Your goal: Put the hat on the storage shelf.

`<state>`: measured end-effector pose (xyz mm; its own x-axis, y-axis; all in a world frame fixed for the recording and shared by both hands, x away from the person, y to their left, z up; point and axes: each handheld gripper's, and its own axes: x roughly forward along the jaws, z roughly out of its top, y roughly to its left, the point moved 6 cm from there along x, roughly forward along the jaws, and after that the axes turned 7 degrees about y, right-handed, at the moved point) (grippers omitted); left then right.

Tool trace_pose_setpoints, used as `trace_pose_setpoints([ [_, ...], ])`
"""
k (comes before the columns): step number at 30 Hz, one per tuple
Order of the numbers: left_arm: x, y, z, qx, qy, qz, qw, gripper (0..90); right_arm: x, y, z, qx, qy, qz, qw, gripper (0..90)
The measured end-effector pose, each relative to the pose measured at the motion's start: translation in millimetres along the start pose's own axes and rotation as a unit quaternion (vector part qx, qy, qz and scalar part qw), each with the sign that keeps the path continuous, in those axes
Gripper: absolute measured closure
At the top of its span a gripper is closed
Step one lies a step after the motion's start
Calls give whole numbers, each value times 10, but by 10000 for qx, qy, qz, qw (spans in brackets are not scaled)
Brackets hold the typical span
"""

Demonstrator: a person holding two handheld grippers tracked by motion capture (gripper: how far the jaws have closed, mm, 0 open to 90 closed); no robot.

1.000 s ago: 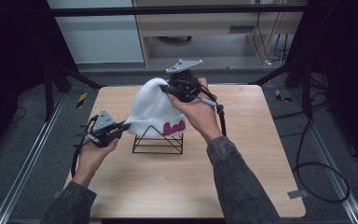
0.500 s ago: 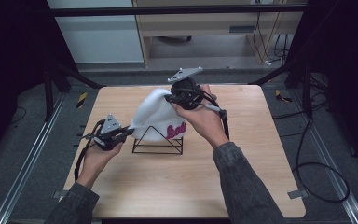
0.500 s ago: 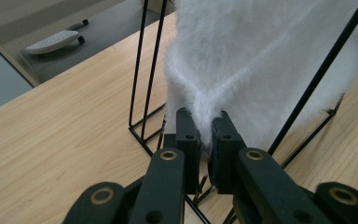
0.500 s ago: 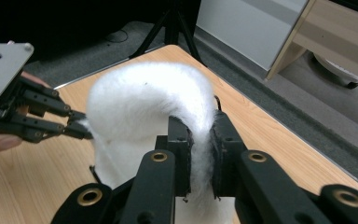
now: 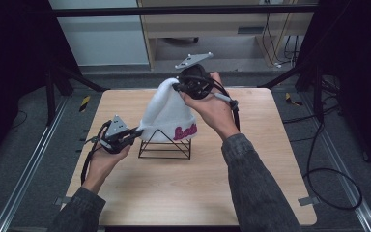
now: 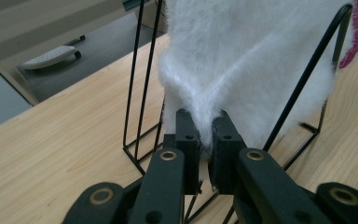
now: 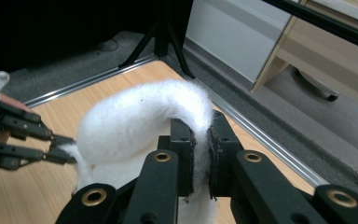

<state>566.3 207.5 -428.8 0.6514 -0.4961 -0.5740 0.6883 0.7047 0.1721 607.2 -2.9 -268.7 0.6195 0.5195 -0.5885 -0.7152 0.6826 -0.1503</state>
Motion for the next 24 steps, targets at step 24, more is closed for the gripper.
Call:
trace_pose_setpoints([
  [24, 116, 206, 131, -256, -135, 277, 9992, 837, 119, -152, 135, -23, -268, 62, 9996, 832],
])
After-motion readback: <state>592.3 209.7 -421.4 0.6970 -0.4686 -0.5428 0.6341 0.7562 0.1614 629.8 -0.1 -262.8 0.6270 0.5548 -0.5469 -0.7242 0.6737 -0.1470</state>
